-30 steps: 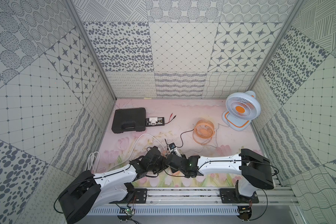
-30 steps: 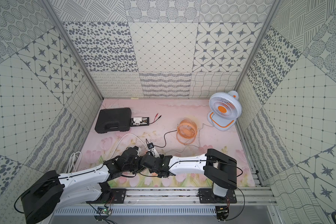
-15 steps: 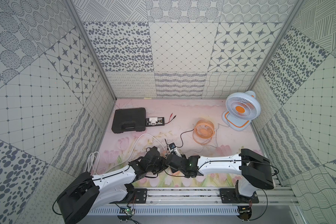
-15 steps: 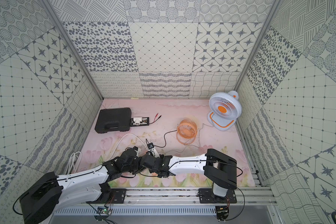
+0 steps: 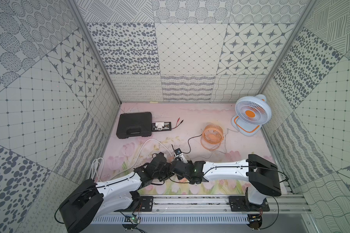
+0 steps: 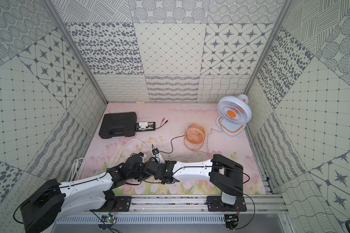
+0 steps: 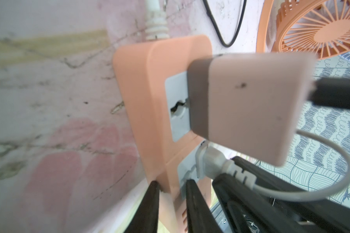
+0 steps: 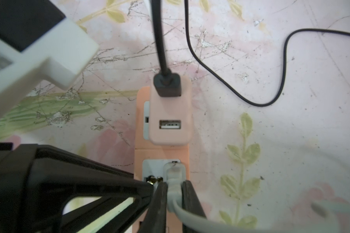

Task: Plug the desk fan into the power strip
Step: Insert the plug into the socket.

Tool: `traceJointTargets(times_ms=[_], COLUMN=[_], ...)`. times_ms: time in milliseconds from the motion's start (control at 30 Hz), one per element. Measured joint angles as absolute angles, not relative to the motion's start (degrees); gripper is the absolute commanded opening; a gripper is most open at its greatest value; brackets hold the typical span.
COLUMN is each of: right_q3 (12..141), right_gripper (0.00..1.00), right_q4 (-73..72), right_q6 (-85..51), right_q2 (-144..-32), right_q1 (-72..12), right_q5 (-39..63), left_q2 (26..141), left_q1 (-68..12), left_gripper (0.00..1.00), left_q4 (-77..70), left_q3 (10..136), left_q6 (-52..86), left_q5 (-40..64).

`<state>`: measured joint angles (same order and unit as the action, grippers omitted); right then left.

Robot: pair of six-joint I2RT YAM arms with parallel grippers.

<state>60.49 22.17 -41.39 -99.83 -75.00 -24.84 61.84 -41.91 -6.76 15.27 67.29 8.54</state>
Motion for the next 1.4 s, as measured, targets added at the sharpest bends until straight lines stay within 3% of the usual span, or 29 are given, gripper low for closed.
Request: traceJointTargets(times_ms=[200,467,767,1033,1400], right_q3=[60.7,60.7,60.7,61.9,64.0], right_gripper=[0.00,0.26,0.42,0.41,0.25], right_q4=[22.5,24.0,27.3,27.7,27.8], right_q6=[-41.7,-42.9,-44.5,-44.5,-44.1], right_q2=[-99.6,-98.2,-94.1,-94.5,-99.3], right_q1=[-74.9,-73.6,-73.5,-72.8,-72.2], right_q5=[-24.5,-20.9,-17.8,-17.3,-17.4], left_q2=[61.9,60.8,58.3,58.0,58.5], left_q1=[-41.9,-41.9,-41.9,-41.9,-41.9], left_gripper=[0.26,0.24,0.26,0.26,0.26], left_q4=[-6.1,-5.0,-4.3,-4.0,-4.6], left_q3=[15.6,15.6,14.4,14.3,14.3], left_q6=[67.3,67.2,66.2,65.8,65.8], left_q5=[8.5,8.1,7.1,6.8,7.0])
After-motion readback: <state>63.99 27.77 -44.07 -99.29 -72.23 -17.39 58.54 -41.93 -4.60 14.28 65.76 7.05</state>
